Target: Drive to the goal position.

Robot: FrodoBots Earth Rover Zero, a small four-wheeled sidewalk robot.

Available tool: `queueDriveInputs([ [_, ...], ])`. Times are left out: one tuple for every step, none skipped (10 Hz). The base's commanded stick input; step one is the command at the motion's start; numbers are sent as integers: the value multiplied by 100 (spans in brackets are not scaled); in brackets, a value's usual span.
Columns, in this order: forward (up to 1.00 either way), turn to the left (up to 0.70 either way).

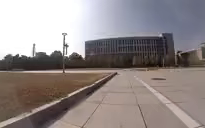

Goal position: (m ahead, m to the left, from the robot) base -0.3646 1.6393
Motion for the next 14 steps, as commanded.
queueDriveInputs([
  [4,0],
  [4,0],
  [4,0],
  [4,0],
  [4,0],
  [4,0],
  [4,0],
  [4,0],
  [4,0],
  [4,0],
  [4,0],
  [4,0],
  [4,0],
  [4,0],
])
